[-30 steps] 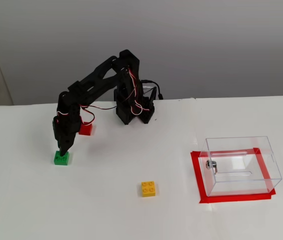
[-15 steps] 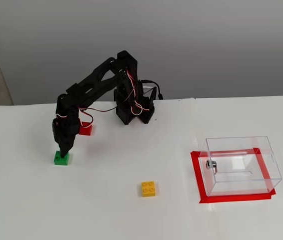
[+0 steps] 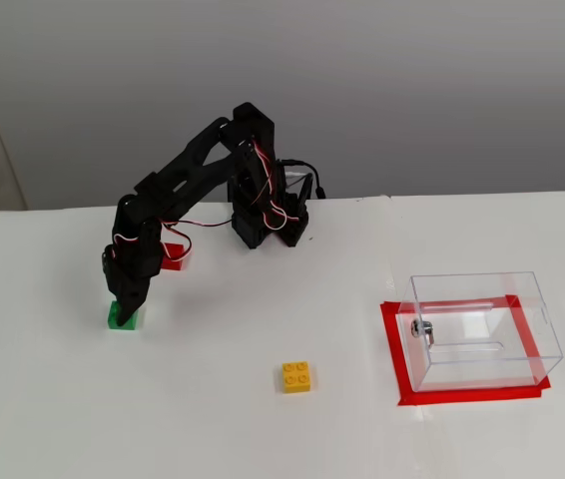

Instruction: Pick the green lego brick and place it into the transparent box

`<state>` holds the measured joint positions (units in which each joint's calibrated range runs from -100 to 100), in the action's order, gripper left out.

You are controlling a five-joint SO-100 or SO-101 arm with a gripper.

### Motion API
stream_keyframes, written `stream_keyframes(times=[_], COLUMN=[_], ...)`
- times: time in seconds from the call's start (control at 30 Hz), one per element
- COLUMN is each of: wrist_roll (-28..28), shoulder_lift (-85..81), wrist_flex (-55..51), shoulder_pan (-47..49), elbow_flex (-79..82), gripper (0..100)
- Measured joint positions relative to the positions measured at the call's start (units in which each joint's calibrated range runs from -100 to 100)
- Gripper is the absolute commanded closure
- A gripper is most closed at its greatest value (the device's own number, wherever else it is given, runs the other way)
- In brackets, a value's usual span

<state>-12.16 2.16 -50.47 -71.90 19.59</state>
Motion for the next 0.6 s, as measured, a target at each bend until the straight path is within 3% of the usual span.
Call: stream_keyframes(times=[0.6], wrist_roll=[-5.91], shoulder_lift=[4.40], wrist_flex=[0.43], shoulder_pan=[0.53], elbow_flex=[-0.09], gripper=[68])
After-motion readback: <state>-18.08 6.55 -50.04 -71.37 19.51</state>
